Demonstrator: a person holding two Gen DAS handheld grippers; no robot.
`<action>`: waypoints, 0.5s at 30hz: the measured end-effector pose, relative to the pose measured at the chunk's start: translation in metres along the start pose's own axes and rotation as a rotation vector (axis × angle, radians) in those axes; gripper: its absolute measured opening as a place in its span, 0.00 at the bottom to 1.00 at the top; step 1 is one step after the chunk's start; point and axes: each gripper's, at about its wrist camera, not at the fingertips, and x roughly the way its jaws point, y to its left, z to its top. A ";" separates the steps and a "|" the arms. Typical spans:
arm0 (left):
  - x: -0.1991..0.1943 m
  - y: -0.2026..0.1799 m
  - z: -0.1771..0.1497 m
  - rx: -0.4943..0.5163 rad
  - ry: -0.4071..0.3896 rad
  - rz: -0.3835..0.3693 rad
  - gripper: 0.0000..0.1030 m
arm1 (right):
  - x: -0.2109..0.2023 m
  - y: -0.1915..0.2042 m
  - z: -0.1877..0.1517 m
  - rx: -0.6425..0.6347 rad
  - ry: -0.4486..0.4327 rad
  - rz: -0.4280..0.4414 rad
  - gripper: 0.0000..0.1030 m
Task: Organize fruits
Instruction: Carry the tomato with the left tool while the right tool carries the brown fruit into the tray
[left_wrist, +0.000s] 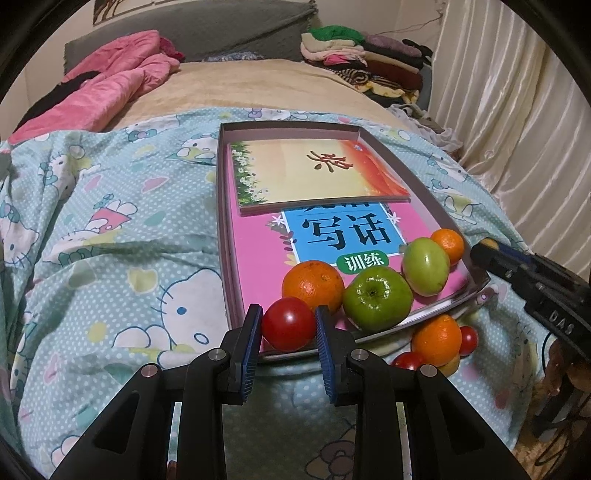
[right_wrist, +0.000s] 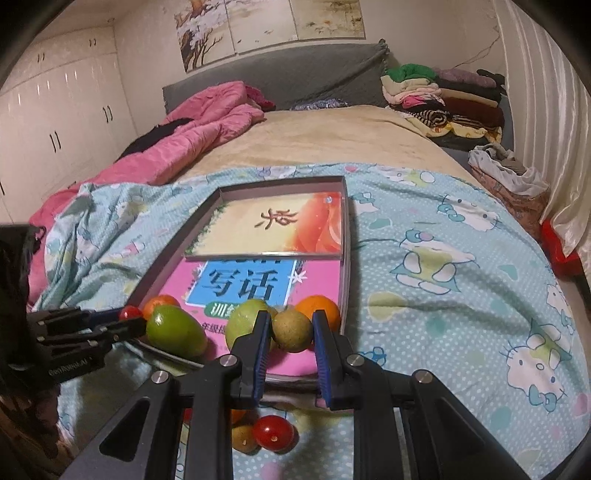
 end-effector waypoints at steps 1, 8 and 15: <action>0.000 0.000 0.000 0.001 0.000 0.000 0.29 | 0.002 0.001 -0.001 -0.009 0.007 -0.005 0.22; 0.000 0.000 0.000 0.005 -0.001 0.002 0.29 | 0.013 0.004 -0.007 -0.035 0.044 -0.024 0.22; 0.000 0.000 0.000 0.005 -0.001 0.002 0.29 | 0.019 -0.003 -0.010 -0.007 0.070 -0.034 0.22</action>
